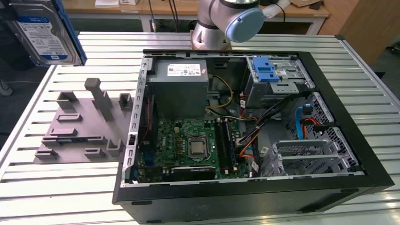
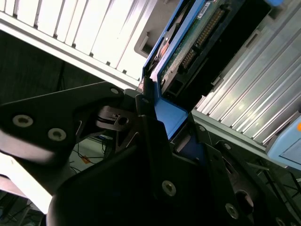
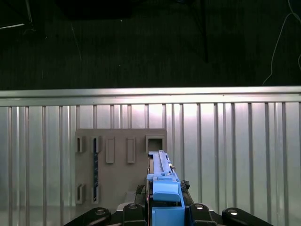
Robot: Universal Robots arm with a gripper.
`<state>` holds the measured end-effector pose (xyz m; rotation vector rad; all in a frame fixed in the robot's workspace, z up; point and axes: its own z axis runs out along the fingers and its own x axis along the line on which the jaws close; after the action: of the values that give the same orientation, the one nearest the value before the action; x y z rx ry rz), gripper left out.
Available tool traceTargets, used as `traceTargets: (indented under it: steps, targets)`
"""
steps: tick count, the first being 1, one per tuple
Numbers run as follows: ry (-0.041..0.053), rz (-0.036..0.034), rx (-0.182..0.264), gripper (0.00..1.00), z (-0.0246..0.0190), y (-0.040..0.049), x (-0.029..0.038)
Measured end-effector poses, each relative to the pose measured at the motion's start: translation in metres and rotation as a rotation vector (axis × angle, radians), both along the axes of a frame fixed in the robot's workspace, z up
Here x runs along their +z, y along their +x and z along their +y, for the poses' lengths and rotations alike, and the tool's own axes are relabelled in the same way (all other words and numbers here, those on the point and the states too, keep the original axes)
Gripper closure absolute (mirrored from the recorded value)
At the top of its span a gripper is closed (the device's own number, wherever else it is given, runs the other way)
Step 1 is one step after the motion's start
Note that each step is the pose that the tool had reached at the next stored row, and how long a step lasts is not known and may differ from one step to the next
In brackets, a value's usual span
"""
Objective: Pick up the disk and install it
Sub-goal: 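Pick up the disk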
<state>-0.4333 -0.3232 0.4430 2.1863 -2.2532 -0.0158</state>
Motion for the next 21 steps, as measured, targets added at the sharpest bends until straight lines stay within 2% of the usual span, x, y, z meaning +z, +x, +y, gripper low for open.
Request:
traceTargets:
  steps: [21]
  targets:
    - [-0.0001, 0.0, 0.0, 0.64, 0.0, 0.0, 0.0096]
